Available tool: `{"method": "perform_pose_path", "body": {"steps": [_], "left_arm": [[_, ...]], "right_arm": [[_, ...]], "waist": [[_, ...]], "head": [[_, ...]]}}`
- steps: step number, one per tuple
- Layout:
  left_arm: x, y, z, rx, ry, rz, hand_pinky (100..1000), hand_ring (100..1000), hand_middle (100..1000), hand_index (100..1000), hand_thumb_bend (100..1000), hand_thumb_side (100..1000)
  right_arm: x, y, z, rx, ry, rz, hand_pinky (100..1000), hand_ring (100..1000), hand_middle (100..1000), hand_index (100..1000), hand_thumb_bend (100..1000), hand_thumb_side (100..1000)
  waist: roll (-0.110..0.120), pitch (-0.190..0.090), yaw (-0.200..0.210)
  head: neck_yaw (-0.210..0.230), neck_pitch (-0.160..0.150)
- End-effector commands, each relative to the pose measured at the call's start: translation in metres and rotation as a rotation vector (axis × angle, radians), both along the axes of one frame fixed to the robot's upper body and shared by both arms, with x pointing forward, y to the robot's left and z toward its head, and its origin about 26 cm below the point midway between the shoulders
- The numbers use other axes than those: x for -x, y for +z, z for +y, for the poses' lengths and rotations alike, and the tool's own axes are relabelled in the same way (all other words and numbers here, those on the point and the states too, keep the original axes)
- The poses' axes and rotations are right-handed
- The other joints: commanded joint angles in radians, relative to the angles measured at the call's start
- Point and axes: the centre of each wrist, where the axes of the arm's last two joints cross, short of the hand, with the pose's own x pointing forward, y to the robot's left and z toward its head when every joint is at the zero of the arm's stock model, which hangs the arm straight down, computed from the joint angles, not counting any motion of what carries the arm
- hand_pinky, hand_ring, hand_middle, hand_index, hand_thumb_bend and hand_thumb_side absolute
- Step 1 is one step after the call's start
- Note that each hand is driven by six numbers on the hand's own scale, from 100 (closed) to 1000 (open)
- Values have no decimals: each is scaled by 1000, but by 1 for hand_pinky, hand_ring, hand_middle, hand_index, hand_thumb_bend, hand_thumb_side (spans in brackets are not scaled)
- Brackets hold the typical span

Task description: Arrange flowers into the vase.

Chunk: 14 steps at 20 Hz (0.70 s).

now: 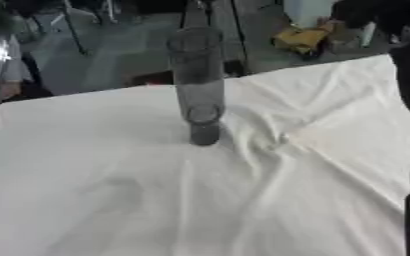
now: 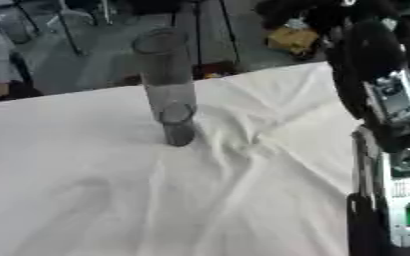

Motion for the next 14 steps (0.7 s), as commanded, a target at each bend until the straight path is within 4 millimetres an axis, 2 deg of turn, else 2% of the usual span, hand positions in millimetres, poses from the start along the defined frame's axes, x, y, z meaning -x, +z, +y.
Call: {"method": "perform_pose_path", "body": {"steps": [1, 14], "left_arm": [[4, 21, 2, 99, -28, -65, 100, 100, 100, 107, 100, 699], [-19, 46, -3, 374, -208, -205, 100, 100, 100, 109, 100, 743]], "right_arm": [[-7, 9, 9, 57, 16, -23, 760, 768, 607, 827, 226, 1000], [-31, 10, 27, 134, 52, -42, 760, 766, 602, 826, 234, 1000]], "waist": [[1, -27, -1], [18, -26, -20]], "head": [[10, 1], [39, -8]]}}
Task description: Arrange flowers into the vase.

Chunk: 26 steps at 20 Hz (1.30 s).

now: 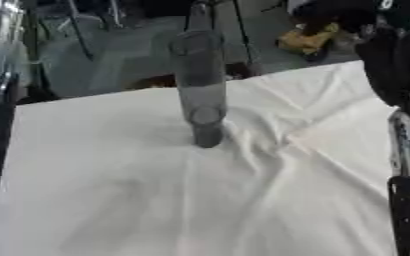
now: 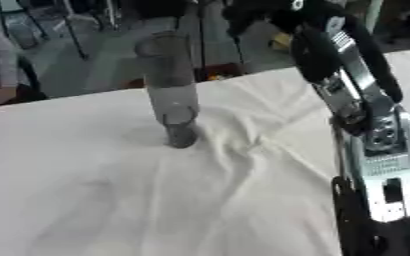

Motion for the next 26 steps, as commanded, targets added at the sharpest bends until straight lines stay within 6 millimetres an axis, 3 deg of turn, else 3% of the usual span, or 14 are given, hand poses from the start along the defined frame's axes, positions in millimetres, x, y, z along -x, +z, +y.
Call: {"method": "perform_pose_path", "body": {"steps": [1, 11, 20, 26], "left_arm": [[-1, 13, 3, 77, -36, -60, 100, 100, 100, 110, 100, 749], [-21, 15, -7, 268, -166, -136, 100, 100, 100, 108, 100, 787], [-41, 9, -21, 456, -276, -182, 100, 100, 100, 106, 100, 826], [-58, 9, -20, 583, -298, -198, 100, 100, 100, 106, 100, 828]], "right_arm": [[-1, 8, 4, 27, 3, -38, 760, 766, 603, 826, 233, 1000], [-6, 12, 11, 60, 26, -61, 761, 766, 601, 826, 237, 1000], [-9, 10, 13, 64, 39, -54, 762, 765, 599, 826, 237, 1000], [-9, 10, 10, 77, 36, -47, 763, 764, 596, 825, 241, 1000]], "waist": [[-2, -19, -4], [17, -10, -32], [24, -18, -60], [38, -14, -74]], "head": [[11, -10], [27, -34], [49, -35], [58, -49]]}}
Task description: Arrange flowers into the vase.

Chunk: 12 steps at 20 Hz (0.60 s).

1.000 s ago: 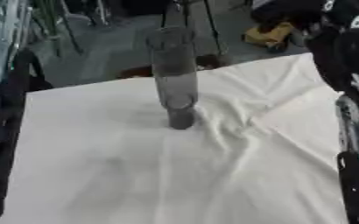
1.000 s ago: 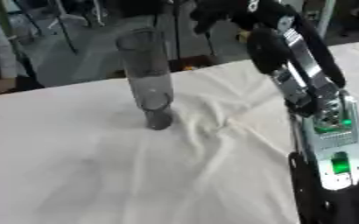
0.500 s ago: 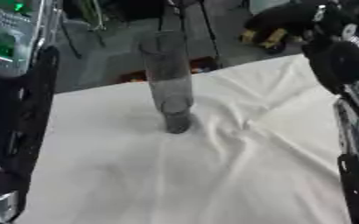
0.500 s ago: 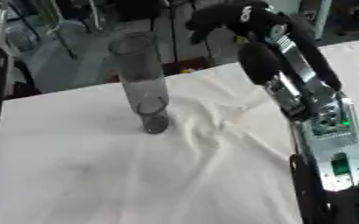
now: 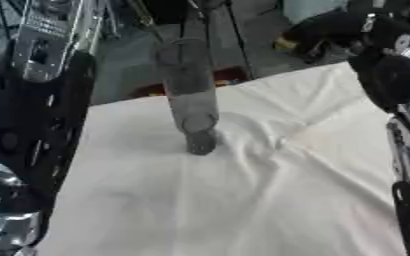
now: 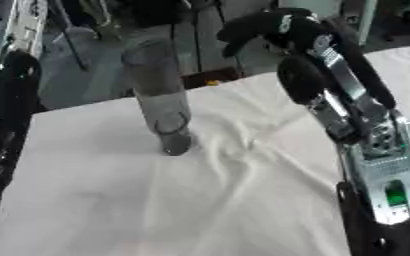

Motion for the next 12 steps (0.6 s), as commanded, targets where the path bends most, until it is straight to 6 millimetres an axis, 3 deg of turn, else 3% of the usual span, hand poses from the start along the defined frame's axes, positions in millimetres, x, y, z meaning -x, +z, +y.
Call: {"method": "perform_pose_path", "body": {"steps": [1, 12], "left_arm": [[-1, 13, 7, 63, 2, -46, 100, 100, 100, 106, 100, 828], [-7, 17, 16, 183, -67, -50, 100, 100, 100, 107, 100, 831]], "right_arm": [[1, 8, -2, 15, 2, -24, 763, 764, 595, 825, 242, 1000], [0, 9, -8, 41, -9, -16, 764, 762, 589, 825, 249, 1000]], "waist": [[-3, -19, -1], [19, -3, -13]], "head": [[7, -16], [10, -36]]}}
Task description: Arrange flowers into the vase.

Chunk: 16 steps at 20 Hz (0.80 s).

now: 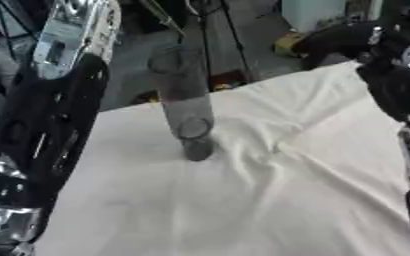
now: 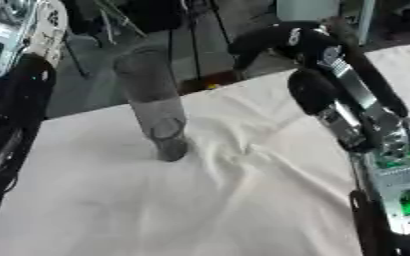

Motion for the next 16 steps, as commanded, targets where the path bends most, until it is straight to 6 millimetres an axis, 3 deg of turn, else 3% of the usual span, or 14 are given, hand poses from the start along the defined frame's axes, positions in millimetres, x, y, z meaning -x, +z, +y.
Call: {"method": "perform_pose_path", "body": {"steps": [1, 13, 16], "left_arm": [[3, 17, 12, 0, 23, -49, 100, 100, 100, 107, 100, 831], [0, 16, 14, -2, 29, -50, 100, 100, 100, 107, 100, 831], [-8, 8, 21, -17, 80, -5, 100, 100, 100, 105, 100, 826]], "right_arm": [[1, 8, -2, 11, 5, -22, 764, 762, 589, 825, 249, 1000], [1, 9, -2, 13, 7, -20, 764, 762, 589, 825, 249, 1000], [2, 10, -5, 11, 2, -19, 765, 761, 584, 824, 250, 1000]], "waist": [[-6, -15, 0], [-5, -14, -1], [0, -1, -5]], "head": [[4, -17], [4, -18], [7, -19]]}}
